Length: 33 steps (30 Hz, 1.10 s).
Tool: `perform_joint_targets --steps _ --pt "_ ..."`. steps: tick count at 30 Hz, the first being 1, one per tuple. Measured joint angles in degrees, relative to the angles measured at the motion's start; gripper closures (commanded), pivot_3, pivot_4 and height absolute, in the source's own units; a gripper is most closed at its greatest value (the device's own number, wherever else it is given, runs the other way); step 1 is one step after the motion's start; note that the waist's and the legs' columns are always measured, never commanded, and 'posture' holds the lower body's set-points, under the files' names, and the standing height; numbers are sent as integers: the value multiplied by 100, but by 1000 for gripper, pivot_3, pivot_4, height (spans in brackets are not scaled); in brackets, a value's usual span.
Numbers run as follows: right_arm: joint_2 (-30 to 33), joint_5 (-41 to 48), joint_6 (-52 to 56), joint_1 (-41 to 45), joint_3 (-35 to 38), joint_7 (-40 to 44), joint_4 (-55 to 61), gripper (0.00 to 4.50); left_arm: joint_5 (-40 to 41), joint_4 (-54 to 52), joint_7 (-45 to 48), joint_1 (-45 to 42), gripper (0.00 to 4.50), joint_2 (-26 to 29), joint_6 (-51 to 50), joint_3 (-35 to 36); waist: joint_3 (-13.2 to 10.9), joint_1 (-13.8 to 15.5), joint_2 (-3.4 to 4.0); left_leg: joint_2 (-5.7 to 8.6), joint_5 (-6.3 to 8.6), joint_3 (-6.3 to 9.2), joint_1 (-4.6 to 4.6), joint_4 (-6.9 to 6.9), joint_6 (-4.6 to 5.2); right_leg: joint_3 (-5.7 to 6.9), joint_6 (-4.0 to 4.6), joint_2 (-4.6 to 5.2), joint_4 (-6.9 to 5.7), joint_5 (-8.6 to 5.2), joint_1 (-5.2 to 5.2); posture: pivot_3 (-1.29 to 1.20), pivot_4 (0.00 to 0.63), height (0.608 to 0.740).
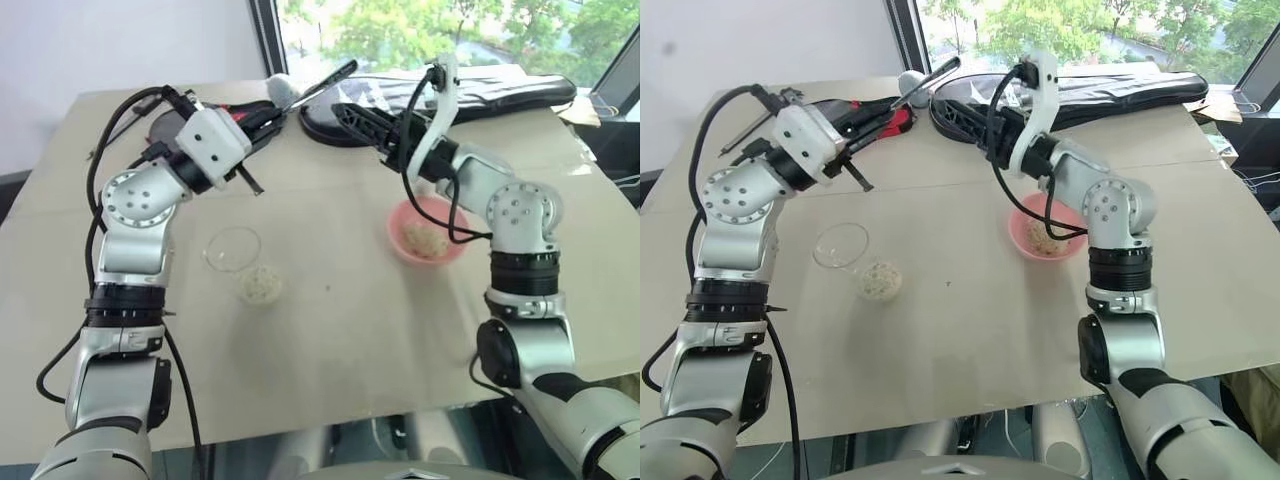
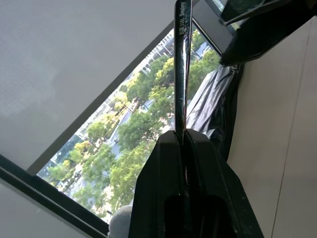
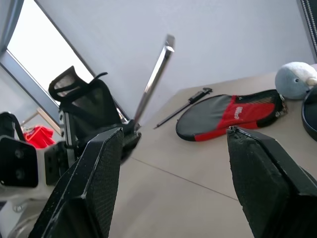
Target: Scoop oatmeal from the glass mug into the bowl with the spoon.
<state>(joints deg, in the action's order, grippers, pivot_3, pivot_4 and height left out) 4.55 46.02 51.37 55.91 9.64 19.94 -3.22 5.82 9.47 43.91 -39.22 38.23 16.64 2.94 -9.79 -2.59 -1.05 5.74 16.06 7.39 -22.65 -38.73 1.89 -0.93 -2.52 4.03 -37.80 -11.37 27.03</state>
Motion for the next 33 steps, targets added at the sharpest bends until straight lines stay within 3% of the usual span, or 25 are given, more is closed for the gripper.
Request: perform_joint_targets --steps 11,15,19,31,33 --pt "-257 99 -289 243 27 6 -6 1183 -2 0 103 25 4391 14 -36 -90 0 6 0 -1 -2 0 0 -31 -4 2 15 -4 -19 12 -1 0 150 740" --pt "-245 99 -306 247 35 24 -43 2434 -1 0 105 54 4500 26 -36 -90 0 0 0 -1 -2 -1 0 -31 -4 2 15 -5 -18 12 0 0 150 740" --pt "-150 -34 -344 332 -38 107 -204 4413 -1 0 110 77 4500 40 -36 -89 0 2 0 -1 -3 -1 0 -33 -4 2 15 -5 -20 12 -1 0 150 740" --pt "-229 -220 -415 374 -143 29 -250 4476 45 -2 143 128 4500 35 -236 -89 0 0 1 -2 -3 -2 0 -35 -4 1 15 -5 -21 12 0 0 150 740" --pt "-257 -246 -414 375 -143 -22 -261 4500 73 -2 154 143 3819 36 -275 -89 0 0 1 -2 -3 -2 0 -35 -4 1 15 -5 -21 12 0 0 150 740"
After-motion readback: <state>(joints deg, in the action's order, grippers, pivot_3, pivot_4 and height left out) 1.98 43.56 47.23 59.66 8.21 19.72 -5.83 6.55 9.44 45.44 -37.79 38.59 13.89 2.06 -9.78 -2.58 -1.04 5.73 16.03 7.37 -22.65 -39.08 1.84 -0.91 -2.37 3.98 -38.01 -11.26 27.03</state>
